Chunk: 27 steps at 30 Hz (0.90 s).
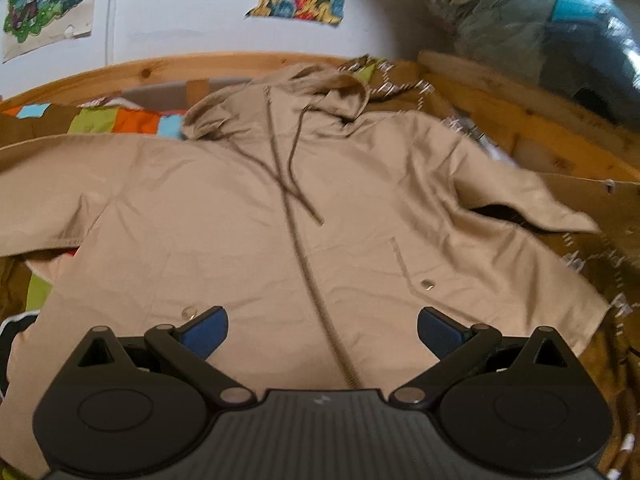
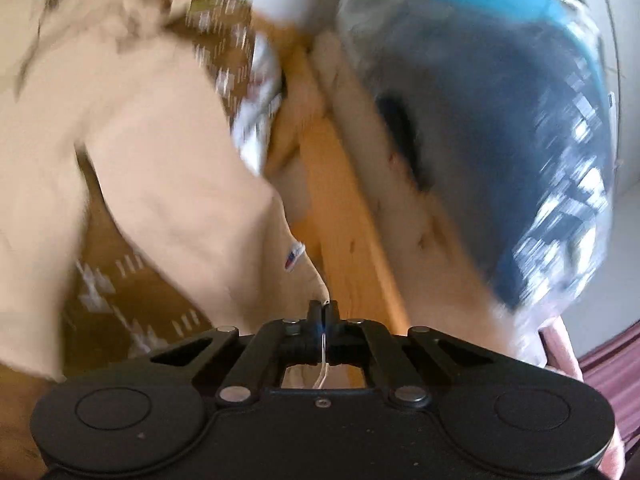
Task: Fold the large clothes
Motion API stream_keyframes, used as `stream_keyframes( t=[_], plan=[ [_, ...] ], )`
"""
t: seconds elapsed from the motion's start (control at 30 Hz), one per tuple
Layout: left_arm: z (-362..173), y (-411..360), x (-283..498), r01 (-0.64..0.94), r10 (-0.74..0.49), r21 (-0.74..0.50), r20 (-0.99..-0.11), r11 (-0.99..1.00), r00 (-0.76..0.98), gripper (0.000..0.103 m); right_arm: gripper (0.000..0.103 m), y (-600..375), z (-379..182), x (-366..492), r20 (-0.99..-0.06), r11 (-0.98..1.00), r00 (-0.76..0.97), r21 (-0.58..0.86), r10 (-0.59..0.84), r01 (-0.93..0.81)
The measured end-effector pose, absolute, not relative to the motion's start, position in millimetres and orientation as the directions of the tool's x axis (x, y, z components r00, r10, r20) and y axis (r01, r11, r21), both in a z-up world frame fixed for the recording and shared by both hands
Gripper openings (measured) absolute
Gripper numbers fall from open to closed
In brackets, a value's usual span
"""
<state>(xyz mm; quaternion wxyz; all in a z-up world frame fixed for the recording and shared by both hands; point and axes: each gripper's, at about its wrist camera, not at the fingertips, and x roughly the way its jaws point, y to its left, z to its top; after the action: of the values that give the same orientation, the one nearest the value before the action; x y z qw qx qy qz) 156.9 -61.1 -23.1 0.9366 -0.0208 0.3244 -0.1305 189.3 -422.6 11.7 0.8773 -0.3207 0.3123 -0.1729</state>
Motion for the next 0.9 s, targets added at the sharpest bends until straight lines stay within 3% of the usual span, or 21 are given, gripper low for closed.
stream_keyframes(
  t=[0.17, 0.4, 0.6, 0.77, 0.8, 0.87, 0.9],
  plan=[
    [-5, -50, 151, 0.324, -0.388, -0.214, -0.522, 0.922, 0.76, 0.102, 0.0, -364, 100, 178, -0.449, 0.87, 0.846, -0.492, -0.288, 0.035],
    [25, -31, 144, 0.427, -0.491, -0.243, -0.395, 0.871, 0.777, 0.103, 0.0, -242, 182, 201, -0.468, 0.914, 0.882, -0.329, 0.062, -0.239],
    [40, -5, 149, 0.435, -0.492, -0.235, -0.328, 0.869, 0.806, 0.103, 0.0, -121, 168, 249, -0.525, 0.815, 0.794, -0.286, 0.307, -0.504],
    [28, 17, 166, 0.351, -0.427, -0.258, -0.366, 0.9, 0.827, 0.102, 0.0, -45, 124, 275, -0.567, 0.715, 0.684, -0.223, 0.458, -0.663],
    [23, 20, 171, 0.323, -0.406, -0.262, -0.385, 0.909, 0.829, 0.102, 0.002, -37, 114, 280, -0.567, 0.698, 0.662, -0.198, 0.491, -0.688],
    [13, 25, 182, 0.254, -0.351, -0.264, -0.441, 0.93, 0.826, 0.102, 0.028, -33, 103, 290, -0.569, 0.686, 0.639, -0.171, 0.517, -0.707],
    [8, 28, 188, 0.215, -0.322, -0.267, -0.477, 0.94, 0.818, 0.102, 0.036, -36, 99, 294, -0.563, 0.687, 0.64, -0.165, 0.523, -0.708]
  ],
)
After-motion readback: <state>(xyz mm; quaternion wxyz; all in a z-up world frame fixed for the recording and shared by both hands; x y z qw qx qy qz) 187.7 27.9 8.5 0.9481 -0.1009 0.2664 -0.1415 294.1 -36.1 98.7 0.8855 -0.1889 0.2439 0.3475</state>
